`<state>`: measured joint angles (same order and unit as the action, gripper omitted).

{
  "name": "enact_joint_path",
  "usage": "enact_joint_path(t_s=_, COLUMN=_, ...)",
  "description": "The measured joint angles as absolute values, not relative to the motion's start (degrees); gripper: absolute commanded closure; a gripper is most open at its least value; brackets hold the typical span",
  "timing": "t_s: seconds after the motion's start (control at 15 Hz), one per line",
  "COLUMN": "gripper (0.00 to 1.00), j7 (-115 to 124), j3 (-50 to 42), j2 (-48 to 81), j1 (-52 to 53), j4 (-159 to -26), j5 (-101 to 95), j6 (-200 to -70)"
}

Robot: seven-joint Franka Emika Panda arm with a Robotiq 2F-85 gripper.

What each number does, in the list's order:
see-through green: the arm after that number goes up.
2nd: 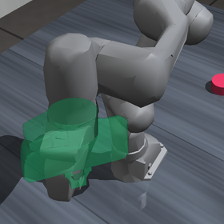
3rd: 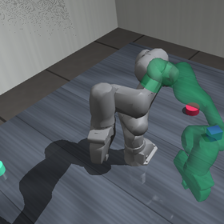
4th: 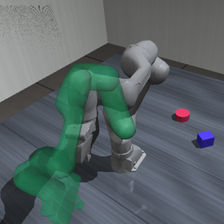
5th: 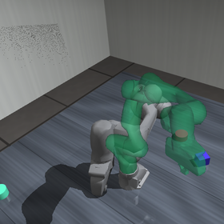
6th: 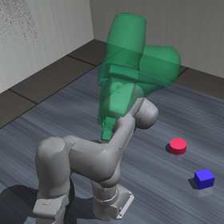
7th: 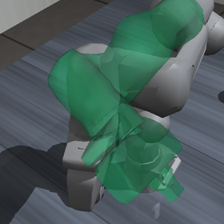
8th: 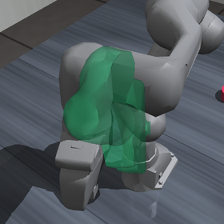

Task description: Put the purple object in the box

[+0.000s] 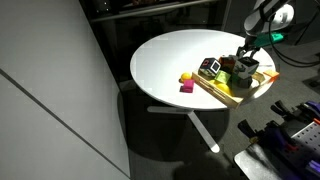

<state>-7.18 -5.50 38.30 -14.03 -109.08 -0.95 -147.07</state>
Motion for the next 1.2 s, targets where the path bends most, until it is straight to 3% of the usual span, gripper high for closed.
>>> enact_joint_path(t_s=0.2, gripper=0.66, j7=-7.18, j3=-5.39, j2=39.10, j1=-14.04, j4=-108.87, j5=-0.95, j6=-147.34)
enact_joint_path(t_s=1.2, gripper=0.66, j7=-7.13, j3=-6.83, j2=32.55, j1=-11.04, j4=-108.98, j5=-3.17, j6=-141.50)
